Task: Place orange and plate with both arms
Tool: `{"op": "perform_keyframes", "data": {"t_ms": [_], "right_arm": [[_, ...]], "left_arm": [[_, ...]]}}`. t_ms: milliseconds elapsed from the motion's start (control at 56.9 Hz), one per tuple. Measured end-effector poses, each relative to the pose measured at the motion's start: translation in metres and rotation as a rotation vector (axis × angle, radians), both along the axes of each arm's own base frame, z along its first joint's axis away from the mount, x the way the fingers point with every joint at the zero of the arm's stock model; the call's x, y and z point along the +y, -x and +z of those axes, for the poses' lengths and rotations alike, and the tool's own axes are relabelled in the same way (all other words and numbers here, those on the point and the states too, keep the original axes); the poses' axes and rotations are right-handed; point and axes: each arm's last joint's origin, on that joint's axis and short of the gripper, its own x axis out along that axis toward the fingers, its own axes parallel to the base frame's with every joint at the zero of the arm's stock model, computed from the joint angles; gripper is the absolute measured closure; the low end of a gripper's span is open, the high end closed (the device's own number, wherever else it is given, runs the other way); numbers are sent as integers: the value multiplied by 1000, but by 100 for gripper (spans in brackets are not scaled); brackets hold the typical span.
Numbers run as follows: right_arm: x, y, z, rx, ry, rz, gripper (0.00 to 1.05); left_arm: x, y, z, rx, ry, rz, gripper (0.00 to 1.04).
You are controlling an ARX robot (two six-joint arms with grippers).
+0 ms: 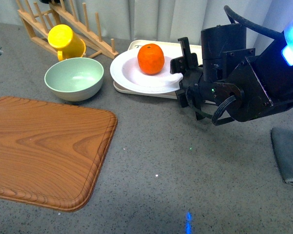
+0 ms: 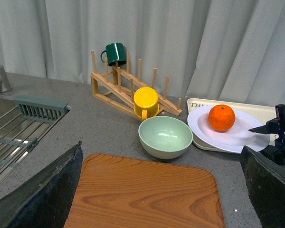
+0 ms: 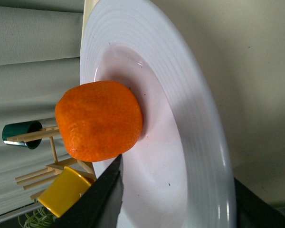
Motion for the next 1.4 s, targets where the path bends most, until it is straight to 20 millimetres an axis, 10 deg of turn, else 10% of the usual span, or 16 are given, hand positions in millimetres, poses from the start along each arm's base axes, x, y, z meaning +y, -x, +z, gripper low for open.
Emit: {"op": "perform_keyframes", "data": {"t_ms": [246, 457, 720, 983, 1405], "right_arm": [[-23, 23, 36, -81, 162, 35, 8], [-56, 67, 74, -127, 329, 100, 9], [-101, 167, 134, -452, 901, 135, 9], [-133, 271, 138, -555, 1291, 277, 9], [-146, 315, 151, -703, 1412, 141, 9]], "left_arm": [[0, 0, 0, 0, 0, 0, 7], [0, 0, 0, 0, 0, 0, 7], [0, 0, 0, 0, 0, 0, 7], [0, 0, 0, 0, 0, 0, 7], [0, 0, 0, 0, 0, 0, 7]]}}
